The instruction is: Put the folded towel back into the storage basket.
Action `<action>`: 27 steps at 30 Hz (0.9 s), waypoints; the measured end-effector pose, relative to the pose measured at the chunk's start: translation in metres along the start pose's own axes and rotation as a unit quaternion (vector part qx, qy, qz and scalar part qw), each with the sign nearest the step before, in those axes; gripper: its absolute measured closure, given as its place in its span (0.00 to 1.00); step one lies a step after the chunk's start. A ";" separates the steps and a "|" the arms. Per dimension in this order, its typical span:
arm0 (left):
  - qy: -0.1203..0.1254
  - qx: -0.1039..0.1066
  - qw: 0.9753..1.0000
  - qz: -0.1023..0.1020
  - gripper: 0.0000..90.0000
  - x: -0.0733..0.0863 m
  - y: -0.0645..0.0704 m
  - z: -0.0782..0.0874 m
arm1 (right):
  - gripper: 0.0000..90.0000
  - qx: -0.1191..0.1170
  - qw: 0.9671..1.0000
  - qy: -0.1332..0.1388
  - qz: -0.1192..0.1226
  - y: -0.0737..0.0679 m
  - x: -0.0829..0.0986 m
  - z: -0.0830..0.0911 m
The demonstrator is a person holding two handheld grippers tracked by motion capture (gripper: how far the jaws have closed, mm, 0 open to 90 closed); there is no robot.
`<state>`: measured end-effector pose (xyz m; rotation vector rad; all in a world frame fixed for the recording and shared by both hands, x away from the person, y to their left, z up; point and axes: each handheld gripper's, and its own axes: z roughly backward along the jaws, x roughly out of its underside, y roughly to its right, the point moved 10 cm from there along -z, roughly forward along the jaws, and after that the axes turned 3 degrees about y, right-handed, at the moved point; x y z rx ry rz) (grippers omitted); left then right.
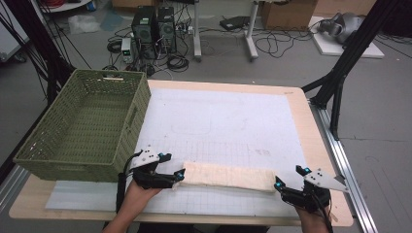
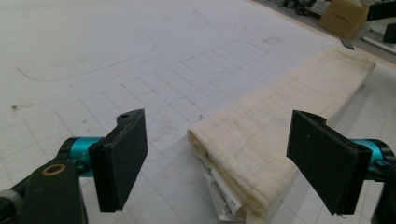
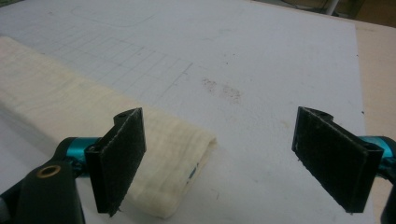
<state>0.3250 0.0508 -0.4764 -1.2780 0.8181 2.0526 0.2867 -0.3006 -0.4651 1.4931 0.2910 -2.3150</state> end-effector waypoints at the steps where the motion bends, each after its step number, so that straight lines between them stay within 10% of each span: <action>1: -0.015 0.004 1.000 0.003 0.26 0.004 0.002 -0.003 | 0.18 -0.001 1.000 -0.002 -0.001 0.000 0.000 0.000; 13: -0.090 -0.010 0.996 0.011 0.36 0.027 0.002 -0.017 | 0.18 -0.006 1.000 -0.012 0.001 -0.001 0.005 -0.004; 27: -0.127 -0.015 0.991 -0.044 0.50 0.033 0.019 -0.023 | 0.18 -0.008 1.000 -0.014 0.004 0.000 0.005 -0.006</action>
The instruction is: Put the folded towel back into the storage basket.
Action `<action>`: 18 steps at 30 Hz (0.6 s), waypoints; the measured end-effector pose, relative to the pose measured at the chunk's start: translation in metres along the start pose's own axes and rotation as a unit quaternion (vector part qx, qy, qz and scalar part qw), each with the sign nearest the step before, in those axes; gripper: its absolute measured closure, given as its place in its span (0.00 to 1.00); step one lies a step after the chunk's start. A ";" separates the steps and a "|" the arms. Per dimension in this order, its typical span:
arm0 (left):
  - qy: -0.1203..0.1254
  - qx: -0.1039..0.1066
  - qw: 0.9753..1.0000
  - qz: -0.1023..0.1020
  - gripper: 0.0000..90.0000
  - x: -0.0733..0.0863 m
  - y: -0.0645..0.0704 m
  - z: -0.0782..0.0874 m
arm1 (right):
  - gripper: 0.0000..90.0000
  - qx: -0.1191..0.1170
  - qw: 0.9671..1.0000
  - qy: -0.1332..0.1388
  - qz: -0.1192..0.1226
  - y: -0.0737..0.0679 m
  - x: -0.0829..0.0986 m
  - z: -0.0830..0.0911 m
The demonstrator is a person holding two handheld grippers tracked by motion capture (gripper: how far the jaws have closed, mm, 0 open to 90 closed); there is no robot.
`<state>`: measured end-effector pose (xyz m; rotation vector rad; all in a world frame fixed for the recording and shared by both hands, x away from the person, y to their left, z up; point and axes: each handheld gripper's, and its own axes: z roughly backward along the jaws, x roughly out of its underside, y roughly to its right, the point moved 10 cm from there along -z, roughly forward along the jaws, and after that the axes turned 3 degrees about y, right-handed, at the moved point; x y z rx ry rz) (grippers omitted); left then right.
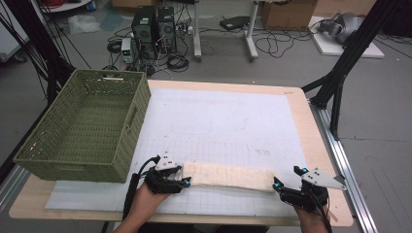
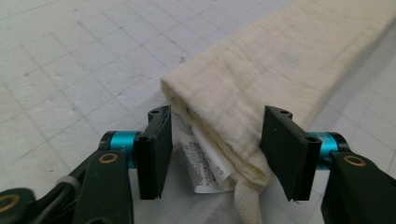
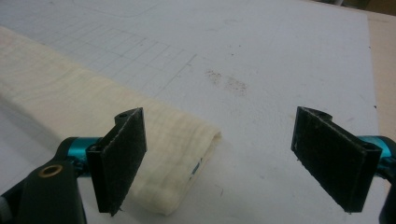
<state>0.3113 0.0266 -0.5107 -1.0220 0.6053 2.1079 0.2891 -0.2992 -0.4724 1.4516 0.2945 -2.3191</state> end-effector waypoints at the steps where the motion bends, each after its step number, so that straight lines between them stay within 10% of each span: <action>1: -0.001 0.001 1.000 -0.004 0.53 0.000 0.001 -0.001 | 0.18 0.001 1.000 -0.001 -0.006 0.000 0.000 0.000; 18: -0.007 0.039 0.999 0.033 0.87 0.000 0.007 0.000 | 0.18 0.002 1.000 0.002 -0.005 0.000 -0.001 0.003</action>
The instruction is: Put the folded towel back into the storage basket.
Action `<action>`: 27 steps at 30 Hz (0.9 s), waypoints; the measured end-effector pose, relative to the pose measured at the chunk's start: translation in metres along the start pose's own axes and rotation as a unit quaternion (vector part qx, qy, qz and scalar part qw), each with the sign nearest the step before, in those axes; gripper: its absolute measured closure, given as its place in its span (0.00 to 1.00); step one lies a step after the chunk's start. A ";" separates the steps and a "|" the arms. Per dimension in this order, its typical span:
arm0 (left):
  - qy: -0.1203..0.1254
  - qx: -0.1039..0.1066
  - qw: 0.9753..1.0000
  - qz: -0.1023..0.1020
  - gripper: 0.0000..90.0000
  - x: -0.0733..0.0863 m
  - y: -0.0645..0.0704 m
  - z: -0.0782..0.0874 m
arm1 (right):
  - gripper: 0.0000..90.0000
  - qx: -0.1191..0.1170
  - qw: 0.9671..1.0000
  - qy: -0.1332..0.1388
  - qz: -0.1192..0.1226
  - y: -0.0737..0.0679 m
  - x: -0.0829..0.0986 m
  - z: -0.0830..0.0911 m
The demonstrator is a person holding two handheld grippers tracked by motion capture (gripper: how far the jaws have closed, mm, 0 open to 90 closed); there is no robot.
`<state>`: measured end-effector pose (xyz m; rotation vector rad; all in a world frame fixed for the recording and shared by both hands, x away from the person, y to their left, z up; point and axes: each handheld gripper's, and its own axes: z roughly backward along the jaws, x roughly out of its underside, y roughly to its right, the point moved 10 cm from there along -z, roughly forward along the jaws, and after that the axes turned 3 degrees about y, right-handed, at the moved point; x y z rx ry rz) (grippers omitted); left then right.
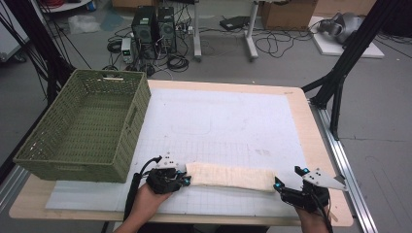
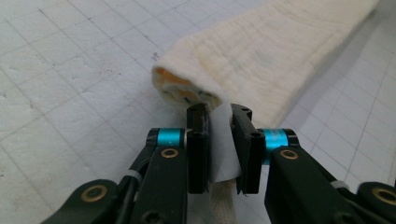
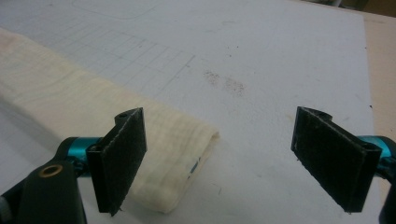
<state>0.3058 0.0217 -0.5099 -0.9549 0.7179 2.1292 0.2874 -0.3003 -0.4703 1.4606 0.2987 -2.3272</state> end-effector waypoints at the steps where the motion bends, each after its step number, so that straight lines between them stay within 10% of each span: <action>1: 0.000 -0.001 1.000 0.000 0.88 0.000 0.000 0.000 | 0.18 -0.001 1.000 0.000 0.002 0.000 0.000 0.000; 14: 0.015 -0.014 1.000 0.001 0.90 -0.003 -0.005 0.003 | 0.18 0.013 0.999 -0.028 0.009 0.003 0.008 -0.010; 27: 0.022 -0.026 0.999 0.009 0.90 -0.003 -0.011 0.010 | 0.39 -0.047 0.998 -0.032 0.018 -0.015 0.011 -0.006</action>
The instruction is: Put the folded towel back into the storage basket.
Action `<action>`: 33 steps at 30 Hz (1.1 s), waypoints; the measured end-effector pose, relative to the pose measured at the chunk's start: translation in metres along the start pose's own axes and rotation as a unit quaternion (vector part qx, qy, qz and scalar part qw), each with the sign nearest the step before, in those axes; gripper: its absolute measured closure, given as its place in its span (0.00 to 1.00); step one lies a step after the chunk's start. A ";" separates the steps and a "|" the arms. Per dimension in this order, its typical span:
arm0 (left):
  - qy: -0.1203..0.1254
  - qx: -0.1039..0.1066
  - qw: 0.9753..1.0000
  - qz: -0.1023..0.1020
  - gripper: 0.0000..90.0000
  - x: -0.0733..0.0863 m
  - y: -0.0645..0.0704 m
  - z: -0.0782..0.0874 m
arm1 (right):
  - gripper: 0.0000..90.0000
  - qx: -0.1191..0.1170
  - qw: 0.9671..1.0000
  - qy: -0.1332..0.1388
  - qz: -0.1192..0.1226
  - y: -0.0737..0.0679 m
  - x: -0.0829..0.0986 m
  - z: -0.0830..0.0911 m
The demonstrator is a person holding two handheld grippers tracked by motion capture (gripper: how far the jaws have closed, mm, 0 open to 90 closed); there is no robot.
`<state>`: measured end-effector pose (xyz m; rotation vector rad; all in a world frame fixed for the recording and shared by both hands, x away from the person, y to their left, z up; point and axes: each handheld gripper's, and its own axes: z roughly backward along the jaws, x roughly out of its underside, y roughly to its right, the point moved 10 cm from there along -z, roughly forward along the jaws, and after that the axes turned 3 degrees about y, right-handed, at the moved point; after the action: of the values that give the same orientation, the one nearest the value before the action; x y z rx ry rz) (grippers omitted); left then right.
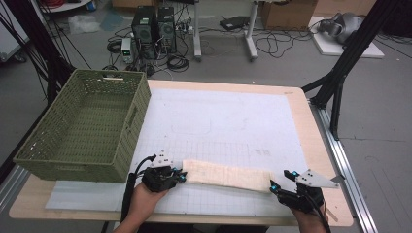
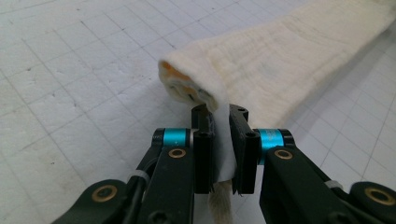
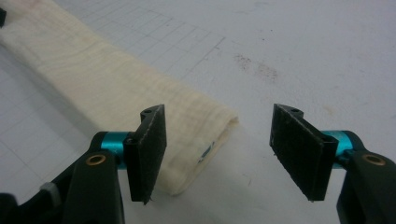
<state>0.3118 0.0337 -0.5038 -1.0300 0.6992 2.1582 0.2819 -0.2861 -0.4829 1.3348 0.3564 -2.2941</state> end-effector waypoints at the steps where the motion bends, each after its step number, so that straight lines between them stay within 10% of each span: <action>1: 0.000 0.000 1.000 -0.003 0.90 0.000 0.000 0.000 | 0.39 -0.001 1.000 0.001 0.000 0.000 0.000 -0.001; 16: -0.003 -0.002 1.000 0.001 0.89 0.001 0.000 0.000 | 0.49 -0.006 0.999 -0.037 0.034 -0.013 0.011 -0.014; 25: -0.006 -0.002 1.000 0.001 0.89 0.002 -0.001 0.000 | 0.56 -0.030 0.997 -0.071 0.015 -0.013 0.023 -0.021; 33: -0.007 -0.004 1.000 0.003 0.88 0.002 -0.001 -0.001 | 0.63 -0.039 0.996 -0.067 -0.049 -0.012 0.025 -0.022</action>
<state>0.3122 0.0343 -0.5067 -1.0177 0.6885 2.1728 0.2811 -0.2728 -0.5158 1.1419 0.4709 -2.4079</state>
